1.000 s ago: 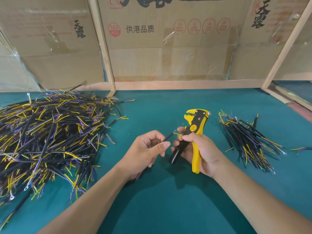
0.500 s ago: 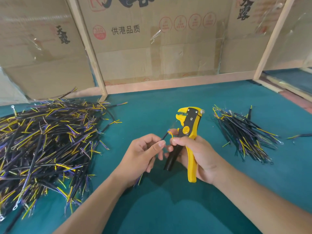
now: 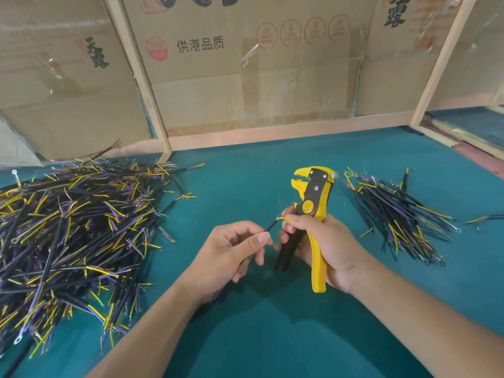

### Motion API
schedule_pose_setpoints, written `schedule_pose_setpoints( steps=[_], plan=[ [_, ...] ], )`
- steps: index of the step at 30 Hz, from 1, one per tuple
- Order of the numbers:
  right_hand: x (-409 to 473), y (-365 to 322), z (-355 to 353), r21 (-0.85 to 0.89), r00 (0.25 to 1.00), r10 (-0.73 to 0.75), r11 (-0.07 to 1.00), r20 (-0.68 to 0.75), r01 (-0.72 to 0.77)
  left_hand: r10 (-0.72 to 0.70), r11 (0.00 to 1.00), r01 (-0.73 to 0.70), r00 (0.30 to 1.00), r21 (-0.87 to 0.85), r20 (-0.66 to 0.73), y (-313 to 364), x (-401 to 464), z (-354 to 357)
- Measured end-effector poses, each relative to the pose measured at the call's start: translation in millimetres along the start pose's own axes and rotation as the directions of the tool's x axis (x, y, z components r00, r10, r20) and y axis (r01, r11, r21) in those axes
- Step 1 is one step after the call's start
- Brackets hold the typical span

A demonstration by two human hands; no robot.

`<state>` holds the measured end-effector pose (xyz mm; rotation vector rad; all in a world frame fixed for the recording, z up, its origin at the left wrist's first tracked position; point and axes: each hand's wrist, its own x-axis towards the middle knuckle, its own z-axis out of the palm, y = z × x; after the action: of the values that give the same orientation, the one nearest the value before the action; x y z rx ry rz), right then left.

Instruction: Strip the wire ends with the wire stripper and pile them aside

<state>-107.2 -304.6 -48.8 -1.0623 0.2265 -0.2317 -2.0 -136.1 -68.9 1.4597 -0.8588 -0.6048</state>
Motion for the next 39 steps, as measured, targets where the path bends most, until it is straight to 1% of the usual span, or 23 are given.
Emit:
schedule_pose_setpoints(
  steps=[2, 6, 8, 16, 29, 35, 37, 39],
  plan=[
    [-1, -1, -1, -0.070, 1.000, -0.019, 0.997, -0.009, 0.019, 0.000, 1.000, 0.000, 1.000, 0.005, 0.001, -1, 0, -1],
    [-3, -3, 1, -0.152, 0.999, -0.041, 0.988, -0.023, 0.037, 0.004, 1.000, -0.004, 1.000, 0.014, 0.013, -2, 0, -1],
    [-4, -4, 2, -0.177, 0.998, -0.053, 0.983, -0.045, 0.044, 0.005, 1.000, -0.005, 1.000, 0.013, 0.023, -2, 0, -1],
    [-8, -9, 7, -0.259, 0.995, -0.086, 0.963, -0.049, 0.070, -0.005, 1.000, 0.004, 0.999, 0.022, 0.038, 0, -1, -1],
    [-8, -11, 5, -0.332, 0.985, -0.140, 0.938, -0.099, 0.100, 0.001, 1.000, -0.001, 1.000, 0.013, 0.020, 2, -2, 1],
    [-6, -13, 2, -0.342, 0.987, -0.141, 0.934, -0.083, 0.105, 0.007, 1.000, -0.007, 1.000, 0.013, 0.006, 3, -2, 1],
    [-6, -14, 1, -0.349, 0.988, -0.134, 0.932, -0.080, 0.098, 0.011, 0.999, -0.011, 1.000, 0.033, -0.002, 5, -3, 1],
    [-7, -15, 1, -0.367, 0.989, -0.121, 0.927, -0.085, 0.081, 0.023, 0.994, -0.023, 1.000, 0.102, -0.006, 8, -3, 1]
  ],
)
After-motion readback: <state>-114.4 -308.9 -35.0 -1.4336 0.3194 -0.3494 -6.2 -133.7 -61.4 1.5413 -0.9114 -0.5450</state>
